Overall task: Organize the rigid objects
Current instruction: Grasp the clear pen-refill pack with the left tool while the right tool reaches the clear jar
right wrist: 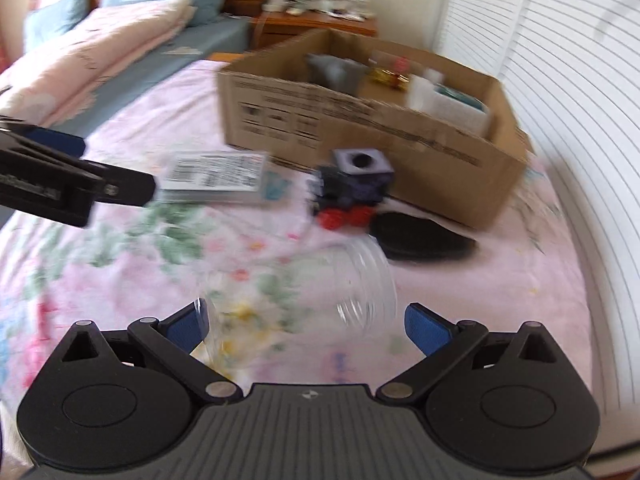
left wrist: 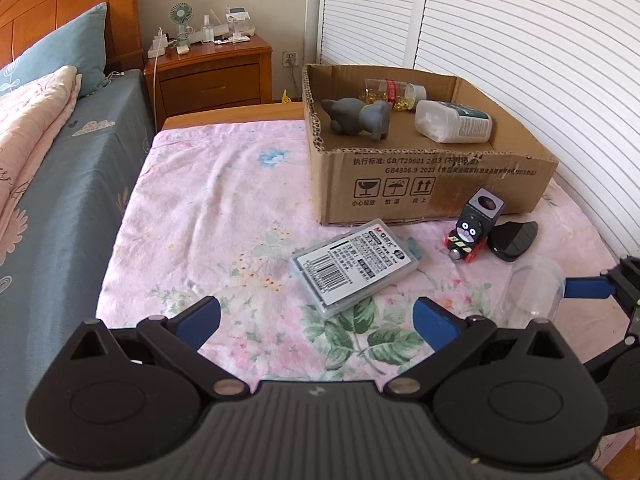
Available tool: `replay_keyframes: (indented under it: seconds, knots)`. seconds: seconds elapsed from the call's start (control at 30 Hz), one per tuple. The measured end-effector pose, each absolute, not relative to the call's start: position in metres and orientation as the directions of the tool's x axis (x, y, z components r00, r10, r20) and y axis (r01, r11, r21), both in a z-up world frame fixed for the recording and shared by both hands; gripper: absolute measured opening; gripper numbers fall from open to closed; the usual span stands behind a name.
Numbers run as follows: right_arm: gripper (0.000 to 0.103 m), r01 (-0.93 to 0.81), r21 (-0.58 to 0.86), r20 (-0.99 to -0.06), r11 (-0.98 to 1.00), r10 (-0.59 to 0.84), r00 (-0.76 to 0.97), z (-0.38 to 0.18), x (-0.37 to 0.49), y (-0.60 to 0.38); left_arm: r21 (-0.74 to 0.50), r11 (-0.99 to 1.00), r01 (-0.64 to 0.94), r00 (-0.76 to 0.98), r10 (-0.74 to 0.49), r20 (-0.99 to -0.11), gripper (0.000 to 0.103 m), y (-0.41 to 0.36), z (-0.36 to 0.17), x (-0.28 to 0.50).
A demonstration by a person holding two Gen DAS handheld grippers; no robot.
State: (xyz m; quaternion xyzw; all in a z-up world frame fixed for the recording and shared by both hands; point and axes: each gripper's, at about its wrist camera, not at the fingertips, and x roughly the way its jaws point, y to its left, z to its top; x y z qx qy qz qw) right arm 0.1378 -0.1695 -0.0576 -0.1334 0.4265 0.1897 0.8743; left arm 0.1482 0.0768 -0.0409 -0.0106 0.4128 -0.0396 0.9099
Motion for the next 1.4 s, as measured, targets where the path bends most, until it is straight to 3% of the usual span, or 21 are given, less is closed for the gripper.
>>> replay_keyframes:
  seconds: [0.27, 0.6, 0.97, 1.4]
  knots:
    - [0.103, -0.402, 0.005, -0.812, 0.916, 0.238, 0.533, -0.07, 0.146, -0.187, -0.054, 0.996, 0.075, 0.634, -0.089, -0.768, 0.102, 0.057, -0.054, 0.186]
    - [0.103, -0.429, -0.031, -0.798, 0.903, 0.236, 0.555, -0.066, 0.14, -0.183, -0.013, 0.999, 0.047, 0.617, -0.039, -0.786, 0.102, 0.037, -0.079, 0.228]
    - [0.103, -0.541, -0.087, -0.77, 0.836, 0.289, 0.569, -0.051, 0.134, -0.188, 0.068, 0.997, 0.042, 0.615, 0.028, -0.788, 0.102, 0.064, -0.08, 0.194]
    - [0.103, -0.644, -0.062, -0.766, 0.763, 0.377, 0.52, -0.048, 0.154, -0.183, 0.027, 0.998, 0.052, 0.626, -0.012, -0.779, 0.102, 0.07, -0.083, 0.196]
